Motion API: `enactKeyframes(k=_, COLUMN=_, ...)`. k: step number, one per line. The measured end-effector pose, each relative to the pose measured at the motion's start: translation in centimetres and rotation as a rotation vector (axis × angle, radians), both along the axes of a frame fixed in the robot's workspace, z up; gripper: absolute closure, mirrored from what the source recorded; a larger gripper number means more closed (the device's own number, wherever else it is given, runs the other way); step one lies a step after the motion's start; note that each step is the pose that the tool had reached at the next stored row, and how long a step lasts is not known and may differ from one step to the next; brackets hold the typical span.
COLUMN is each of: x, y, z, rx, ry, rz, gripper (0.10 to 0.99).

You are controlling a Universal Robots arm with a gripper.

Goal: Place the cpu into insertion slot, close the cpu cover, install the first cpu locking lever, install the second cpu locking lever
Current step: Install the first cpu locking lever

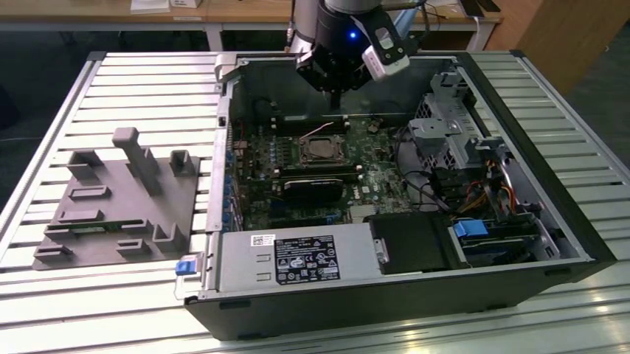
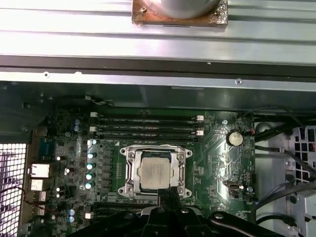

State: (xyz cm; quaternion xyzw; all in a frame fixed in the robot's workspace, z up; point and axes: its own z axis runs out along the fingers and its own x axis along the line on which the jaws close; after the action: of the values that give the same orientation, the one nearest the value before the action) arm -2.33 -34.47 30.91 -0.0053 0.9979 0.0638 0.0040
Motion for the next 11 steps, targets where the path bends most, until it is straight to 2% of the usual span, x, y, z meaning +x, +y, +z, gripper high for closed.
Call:
enactKeyframes(k=6, x=0.00, y=0.04, z=-0.20, rx=0.000, ry=0.0000, rz=0.000, gripper=0.980)
enactKeyframes(k=11, x=0.00, y=0.66, z=-0.89, rx=-0.004, ry=0.0001, rz=0.000, gripper=0.980)
